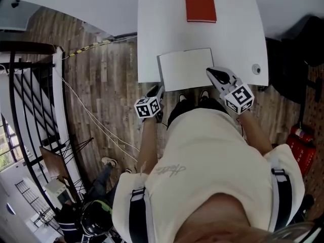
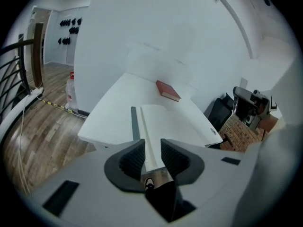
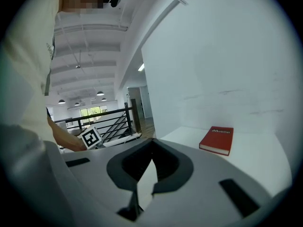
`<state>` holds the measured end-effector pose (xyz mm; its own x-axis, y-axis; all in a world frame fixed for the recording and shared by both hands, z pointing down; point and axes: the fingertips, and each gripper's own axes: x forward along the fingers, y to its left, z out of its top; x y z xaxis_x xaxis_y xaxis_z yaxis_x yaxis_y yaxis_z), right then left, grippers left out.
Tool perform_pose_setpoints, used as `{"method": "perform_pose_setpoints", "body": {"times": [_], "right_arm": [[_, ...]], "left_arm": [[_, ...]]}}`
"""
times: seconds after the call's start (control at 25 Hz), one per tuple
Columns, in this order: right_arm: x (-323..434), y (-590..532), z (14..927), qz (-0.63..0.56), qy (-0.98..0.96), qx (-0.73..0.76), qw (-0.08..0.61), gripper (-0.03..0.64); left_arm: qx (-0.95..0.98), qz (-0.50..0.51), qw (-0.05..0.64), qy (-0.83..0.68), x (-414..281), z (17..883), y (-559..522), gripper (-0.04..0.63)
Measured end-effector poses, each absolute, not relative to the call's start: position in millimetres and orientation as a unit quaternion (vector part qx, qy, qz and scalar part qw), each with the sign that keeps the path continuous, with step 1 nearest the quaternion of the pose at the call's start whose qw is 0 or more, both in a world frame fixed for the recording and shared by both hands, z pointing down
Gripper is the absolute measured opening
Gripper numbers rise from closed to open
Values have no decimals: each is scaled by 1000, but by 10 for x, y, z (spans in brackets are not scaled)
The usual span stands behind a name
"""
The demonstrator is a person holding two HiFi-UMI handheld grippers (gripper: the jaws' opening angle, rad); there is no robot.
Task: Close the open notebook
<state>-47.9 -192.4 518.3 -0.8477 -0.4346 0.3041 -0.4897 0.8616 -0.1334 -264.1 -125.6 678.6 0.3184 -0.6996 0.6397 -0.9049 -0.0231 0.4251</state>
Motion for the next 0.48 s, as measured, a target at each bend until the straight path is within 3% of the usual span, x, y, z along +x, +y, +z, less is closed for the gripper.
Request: {"method": "perform_pose_setpoints", "body": {"times": [0.48], "right_arm": [[-662, -1784, 5394, 108, -935, 287, 180, 8]], "left_arm": [[713, 81, 485, -500, -2713, 7490, -1328, 114]]}}
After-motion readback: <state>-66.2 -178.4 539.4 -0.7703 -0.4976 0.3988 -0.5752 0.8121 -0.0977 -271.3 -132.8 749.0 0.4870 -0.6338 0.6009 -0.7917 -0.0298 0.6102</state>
